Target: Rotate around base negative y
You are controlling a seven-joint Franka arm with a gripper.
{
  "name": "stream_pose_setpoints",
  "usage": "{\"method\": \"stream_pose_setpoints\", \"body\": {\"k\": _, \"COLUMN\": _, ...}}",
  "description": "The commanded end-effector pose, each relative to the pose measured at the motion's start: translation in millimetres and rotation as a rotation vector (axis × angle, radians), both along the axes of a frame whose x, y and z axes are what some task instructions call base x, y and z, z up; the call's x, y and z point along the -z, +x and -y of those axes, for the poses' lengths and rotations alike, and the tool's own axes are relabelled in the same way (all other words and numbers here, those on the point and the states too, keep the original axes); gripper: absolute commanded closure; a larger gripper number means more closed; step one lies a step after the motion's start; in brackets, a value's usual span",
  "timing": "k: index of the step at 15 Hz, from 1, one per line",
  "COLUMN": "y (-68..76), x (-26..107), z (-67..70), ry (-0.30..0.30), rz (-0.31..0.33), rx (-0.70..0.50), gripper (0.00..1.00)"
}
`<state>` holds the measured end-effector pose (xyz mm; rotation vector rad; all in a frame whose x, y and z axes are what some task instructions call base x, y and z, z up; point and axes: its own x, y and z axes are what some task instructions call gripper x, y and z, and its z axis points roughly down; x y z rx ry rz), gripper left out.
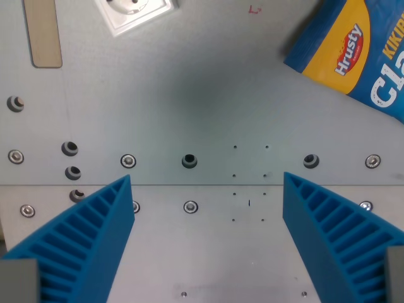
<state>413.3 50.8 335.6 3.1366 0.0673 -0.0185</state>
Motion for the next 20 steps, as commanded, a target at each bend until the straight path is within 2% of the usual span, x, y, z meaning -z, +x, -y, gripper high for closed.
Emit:
{"method": "stream_pose_setpoints", "body": {"k": 1, "y": -0.3, "x": -3.3, "z": 0.0, "ry": 0.0, "rz": 0.021, "rx": 0.0, "gripper": 0.0}}
{"method": "stream_pose_setpoints", "body": {"k": 20, "y": -0.3, "x": -3.3, "z": 0.0, "ry": 0.0, "rz": 0.274, "rx": 0.0, "gripper": 0.0}}
